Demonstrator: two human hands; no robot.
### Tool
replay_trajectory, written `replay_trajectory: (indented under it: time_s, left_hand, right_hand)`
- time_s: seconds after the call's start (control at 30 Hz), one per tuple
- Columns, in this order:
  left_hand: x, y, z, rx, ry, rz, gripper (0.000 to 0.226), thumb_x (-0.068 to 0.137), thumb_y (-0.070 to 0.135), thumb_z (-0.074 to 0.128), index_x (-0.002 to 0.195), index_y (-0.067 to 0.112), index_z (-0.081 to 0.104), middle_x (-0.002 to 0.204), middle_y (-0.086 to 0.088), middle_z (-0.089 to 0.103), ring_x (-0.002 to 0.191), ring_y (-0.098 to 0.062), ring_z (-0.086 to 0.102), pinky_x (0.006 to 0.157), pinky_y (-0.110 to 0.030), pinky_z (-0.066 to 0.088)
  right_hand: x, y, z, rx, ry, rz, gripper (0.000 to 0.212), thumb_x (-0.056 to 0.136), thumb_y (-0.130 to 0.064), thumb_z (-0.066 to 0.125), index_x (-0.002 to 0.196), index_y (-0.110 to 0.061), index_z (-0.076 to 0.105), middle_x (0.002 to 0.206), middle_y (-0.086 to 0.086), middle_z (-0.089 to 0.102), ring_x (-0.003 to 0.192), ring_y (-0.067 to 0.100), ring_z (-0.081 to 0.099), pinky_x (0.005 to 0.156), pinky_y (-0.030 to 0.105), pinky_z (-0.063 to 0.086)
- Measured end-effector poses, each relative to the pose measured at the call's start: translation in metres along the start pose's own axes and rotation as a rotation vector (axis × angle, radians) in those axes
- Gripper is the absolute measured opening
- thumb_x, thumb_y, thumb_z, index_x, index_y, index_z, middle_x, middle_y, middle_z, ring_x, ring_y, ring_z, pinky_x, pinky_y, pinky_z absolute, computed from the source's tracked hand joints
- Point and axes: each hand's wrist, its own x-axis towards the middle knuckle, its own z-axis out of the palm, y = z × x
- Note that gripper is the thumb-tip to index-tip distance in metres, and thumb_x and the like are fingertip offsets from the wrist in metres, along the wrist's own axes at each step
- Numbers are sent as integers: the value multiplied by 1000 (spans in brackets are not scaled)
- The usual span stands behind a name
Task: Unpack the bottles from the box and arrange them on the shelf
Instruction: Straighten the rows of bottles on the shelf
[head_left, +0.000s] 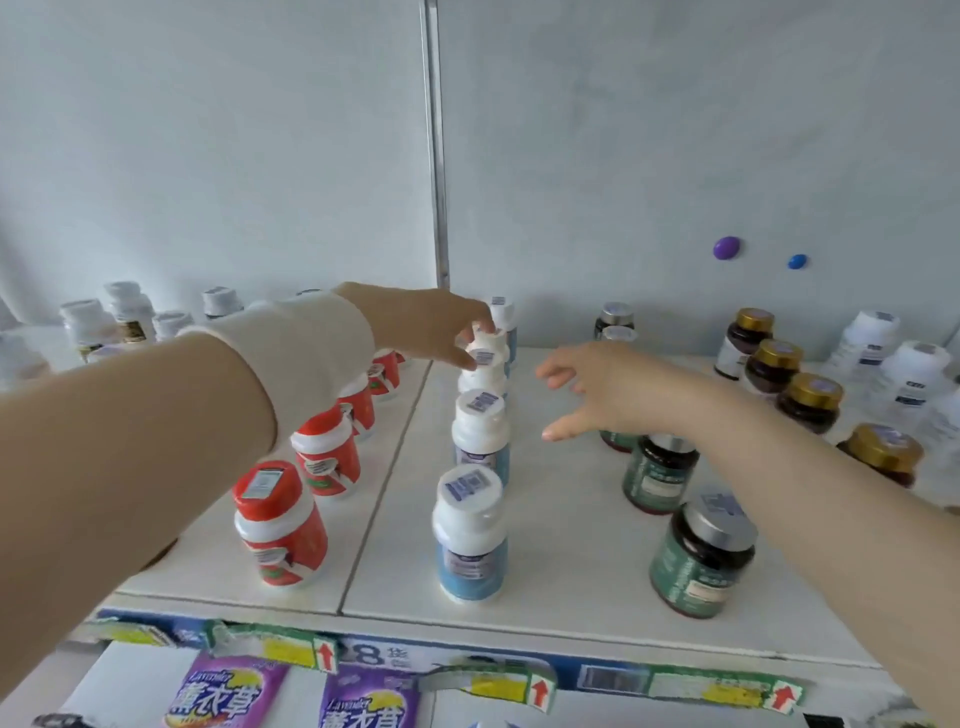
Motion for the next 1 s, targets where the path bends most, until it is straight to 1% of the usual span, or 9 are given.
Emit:
replay_trajectory:
  time_s: [0.1, 0.2, 0.3, 0.4, 0.47, 0.57, 0.83, 0.93, 1.0]
  left_hand:
    - [8, -22, 15, -170, 14, 47, 53, 89, 33, 60, 137, 24, 39, 133, 3, 54, 115, -15, 55, 90, -20, 35]
    - [18, -35, 27, -298, 2, 92, 57, 87, 36, 61, 138, 24, 37, 135, 5, 52, 114, -14, 57, 94, -24, 42]
    - [22, -36, 33, -405, -12, 121, 58, 86, 33, 63, 138, 24, 38, 124, 9, 51, 106, -13, 56, 88, -22, 40]
    - [23, -35, 35, -420, -12, 156, 55, 85, 24, 66, 135, 23, 42, 112, 11, 48, 103, -14, 57, 86, -21, 39]
    - [23, -37, 37, -436, -1, 173, 54, 84, 19, 67, 133, 21, 44, 110, 10, 50, 102, -14, 58, 86, -21, 40]
    - [23, -37, 38, -455, 12, 187, 51, 83, 18, 68, 130, 19, 46, 108, 10, 51, 99, -14, 59, 85, -21, 42]
    - [27, -33, 40, -495, -10, 206, 49, 83, 15, 68, 127, 19, 46, 110, 9, 55, 102, -14, 59, 82, -19, 43]
    - [29, -32, 41, -485, -10, 206, 48, 83, 16, 68, 126, 19, 47, 112, 8, 56, 103, -15, 60, 77, -13, 44]
    - [28, -31, 41, -471, -6, 202, 49, 83, 17, 69, 127, 19, 47, 117, 5, 58, 105, -16, 60, 81, -16, 45]
  right_hand:
    - [0, -9, 24, 171, 67, 32, 68, 73, -33, 76, 133, -21, 46, 132, -5, 55, 116, 12, 55, 95, 24, 42]
    - [2, -10, 48, 333, 169, 94, 71, 69, -34, 79, 132, -24, 47, 126, -10, 57, 109, 7, 55, 94, 26, 47]
    - [7, -9, 65, 446, 205, 134, 71, 67, -35, 80, 130, -27, 48, 121, -14, 56, 106, 4, 54, 91, 23, 48]
    - [12, -12, 78, 620, 211, 138, 59, 64, -32, 81, 115, -35, 52, 119, -15, 59, 109, 4, 57, 92, 30, 52]
    - [15, -15, 84, 697, 236, 142, 49, 64, -28, 83, 100, -41, 52, 113, -15, 62, 105, 2, 59, 87, 28, 53]
    - [16, -19, 90, 694, 283, 155, 45, 66, -28, 82, 94, -43, 50, 104, -20, 61, 97, -3, 59, 81, 20, 51]
    - [7, -16, 92, 736, 342, 198, 43, 63, -23, 83, 87, -43, 52, 93, -21, 61, 90, -3, 60, 85, 27, 51]
    - [5, -16, 93, 738, 346, 187, 42, 66, -22, 82, 85, -43, 51, 89, -26, 59, 84, -8, 58, 75, 17, 48]
    - [6, -17, 94, 738, 345, 190, 42, 66, -23, 81, 85, -43, 50, 89, -25, 58, 85, -7, 58, 74, 16, 47]
